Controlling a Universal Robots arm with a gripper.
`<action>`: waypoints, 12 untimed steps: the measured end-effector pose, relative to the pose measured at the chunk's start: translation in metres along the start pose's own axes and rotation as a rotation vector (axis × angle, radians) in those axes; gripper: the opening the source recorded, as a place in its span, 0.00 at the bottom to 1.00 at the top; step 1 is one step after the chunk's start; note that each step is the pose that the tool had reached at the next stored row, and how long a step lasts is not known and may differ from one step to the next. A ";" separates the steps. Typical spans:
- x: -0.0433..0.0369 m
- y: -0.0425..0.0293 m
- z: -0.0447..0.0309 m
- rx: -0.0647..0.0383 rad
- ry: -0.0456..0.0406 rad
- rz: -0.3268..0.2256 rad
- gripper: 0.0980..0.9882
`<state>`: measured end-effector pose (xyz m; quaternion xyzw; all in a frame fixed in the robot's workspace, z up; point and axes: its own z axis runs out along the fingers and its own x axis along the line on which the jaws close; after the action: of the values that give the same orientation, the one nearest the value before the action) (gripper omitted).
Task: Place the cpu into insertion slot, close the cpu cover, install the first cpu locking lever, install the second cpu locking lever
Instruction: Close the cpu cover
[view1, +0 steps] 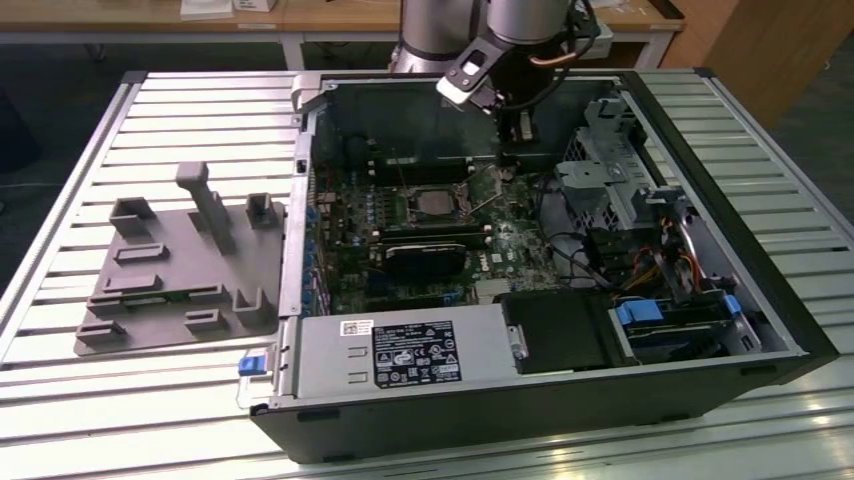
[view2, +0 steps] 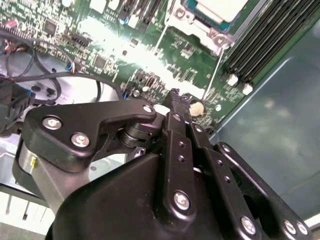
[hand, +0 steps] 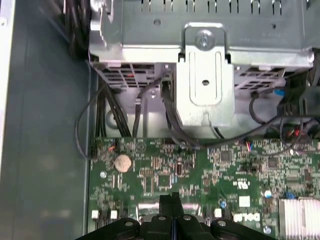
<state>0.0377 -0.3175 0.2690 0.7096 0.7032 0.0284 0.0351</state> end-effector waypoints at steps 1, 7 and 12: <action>0.0000 0.0017 0.0004 0.000 0.0000 0.000 0.00; 0.0001 0.0060 0.0062 0.000 0.0001 0.000 0.00; 0.0002 0.0084 0.0118 0.000 0.0000 0.001 0.00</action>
<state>0.0471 -0.3175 0.2580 0.7100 0.7027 0.0285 0.0350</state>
